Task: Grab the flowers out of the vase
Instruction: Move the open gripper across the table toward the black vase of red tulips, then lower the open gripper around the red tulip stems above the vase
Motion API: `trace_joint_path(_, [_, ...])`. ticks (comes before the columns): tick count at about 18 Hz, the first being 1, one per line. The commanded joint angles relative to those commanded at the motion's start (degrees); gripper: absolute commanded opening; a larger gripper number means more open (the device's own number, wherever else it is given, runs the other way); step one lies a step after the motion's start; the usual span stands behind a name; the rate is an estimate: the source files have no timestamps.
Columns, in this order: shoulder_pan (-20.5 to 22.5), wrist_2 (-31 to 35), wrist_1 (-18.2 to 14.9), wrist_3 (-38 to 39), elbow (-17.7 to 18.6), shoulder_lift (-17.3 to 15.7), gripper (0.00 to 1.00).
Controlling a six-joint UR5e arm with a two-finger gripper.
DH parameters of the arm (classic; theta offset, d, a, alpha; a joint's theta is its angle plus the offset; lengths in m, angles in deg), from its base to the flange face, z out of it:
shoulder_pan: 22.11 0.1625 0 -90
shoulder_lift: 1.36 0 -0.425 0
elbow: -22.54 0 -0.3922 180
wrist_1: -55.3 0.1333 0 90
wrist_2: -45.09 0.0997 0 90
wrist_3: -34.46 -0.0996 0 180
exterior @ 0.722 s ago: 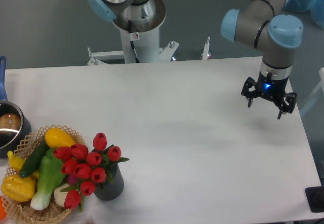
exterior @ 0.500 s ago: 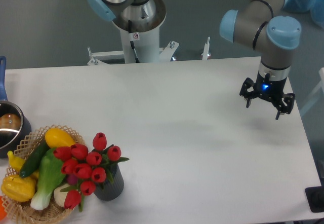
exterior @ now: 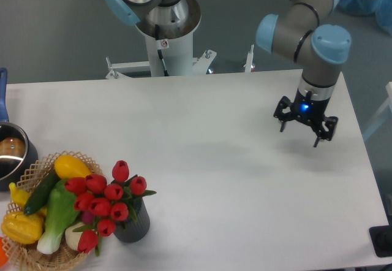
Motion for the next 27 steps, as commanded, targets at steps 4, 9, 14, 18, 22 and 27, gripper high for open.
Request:
trace_joint_path(4, [-5.97, -1.59, -0.26, 2.01, 0.27, -0.81, 1.00])
trace_joint_path(9, [-9.23, -1.59, -0.35, 6.94, 2.46, -4.92, 1.00])
trace_joint_path(14, [-9.06, -10.51, -0.35, 9.92, 5.54, -8.45, 1.00])
trace_joint_path(18, [-8.97, -22.57, -0.35, 12.39, 5.19, -8.63, 1.00])
trace_joint_path(22, [-8.79, -30.48, -0.35, 12.39, 5.11, -8.80, 1.00])
trace_joint_path(27, [-9.23, -36.83, -0.26, 14.58, 3.88, -8.36, 1.00])
